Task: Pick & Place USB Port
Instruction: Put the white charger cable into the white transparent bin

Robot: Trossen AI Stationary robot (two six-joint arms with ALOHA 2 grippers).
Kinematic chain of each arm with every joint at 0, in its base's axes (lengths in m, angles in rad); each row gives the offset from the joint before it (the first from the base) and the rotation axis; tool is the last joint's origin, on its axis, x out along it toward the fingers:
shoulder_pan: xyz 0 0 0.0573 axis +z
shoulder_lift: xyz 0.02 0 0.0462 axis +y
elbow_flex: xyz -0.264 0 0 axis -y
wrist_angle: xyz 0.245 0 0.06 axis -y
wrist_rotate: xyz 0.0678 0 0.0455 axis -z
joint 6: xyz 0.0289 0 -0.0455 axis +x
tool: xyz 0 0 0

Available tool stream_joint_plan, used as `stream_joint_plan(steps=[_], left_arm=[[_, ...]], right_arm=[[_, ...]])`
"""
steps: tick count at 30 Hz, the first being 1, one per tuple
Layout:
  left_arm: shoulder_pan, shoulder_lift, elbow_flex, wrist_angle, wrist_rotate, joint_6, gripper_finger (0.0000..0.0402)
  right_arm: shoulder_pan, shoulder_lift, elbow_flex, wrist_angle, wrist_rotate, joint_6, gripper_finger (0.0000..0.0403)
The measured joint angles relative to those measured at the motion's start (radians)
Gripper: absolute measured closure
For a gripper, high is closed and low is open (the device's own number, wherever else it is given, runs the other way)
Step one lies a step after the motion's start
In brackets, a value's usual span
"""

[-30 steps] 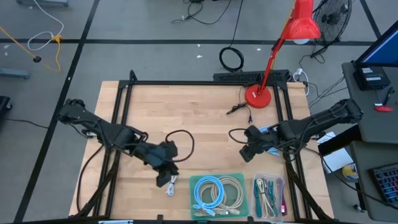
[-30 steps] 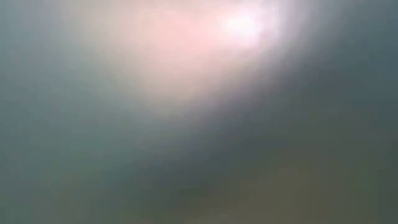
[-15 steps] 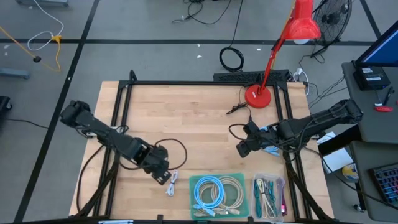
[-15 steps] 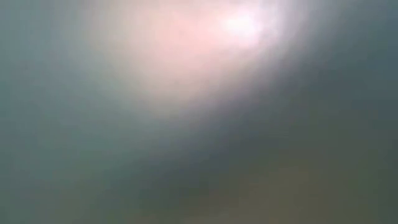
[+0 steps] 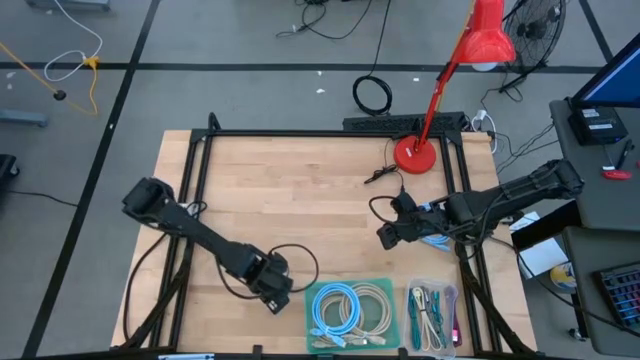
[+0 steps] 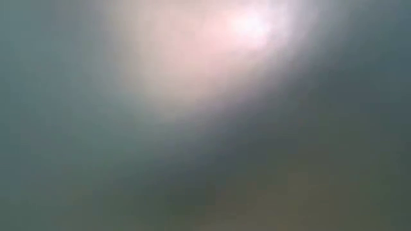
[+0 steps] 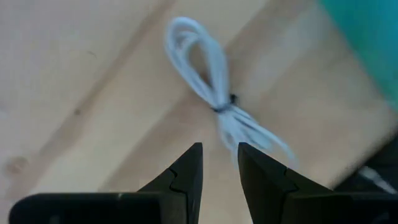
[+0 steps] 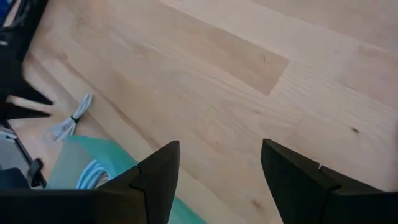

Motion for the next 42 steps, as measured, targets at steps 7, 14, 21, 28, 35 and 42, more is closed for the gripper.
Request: stream_joint_plan(steps=[7, 14, 21, 28, 35, 42], left_arm=[[0.000, 0.083, 0.000, 0.118, -0.004, 0.079, 0.0295], [0.002, 0.094, 0.000, 0.144, -0.036, 0.086, 0.0295], [0.007, 0.094, 0.001, 0.104, -0.054, 0.103, 0.0295], [0.025, 0.094, 0.001, -0.045, -0.103, 0.125, 0.0295], [0.063, 0.094, 0.001, 0.008, -0.104, 0.154, 0.0295], [0.104, 0.189, 0.008, 0.006, -0.015, 0.207, 0.0368]], right_arm=[[0.000, 0.005, 0.000, 0.039, 0.027, 0.000, 0.0188], [0.000, 0.009, 0.000, 0.040, 0.027, 0.000, 0.0188], [0.000, 0.009, 0.000, 0.040, 0.027, 0.000, 0.0188], [0.000, 0.009, 0.000, 0.041, 0.028, -0.001, 0.0188], [0.000, 0.009, 0.000, 0.086, 0.051, -0.026, 0.0188], [0.000, 0.009, 0.000, 0.106, 0.052, -0.028, 0.0188]])
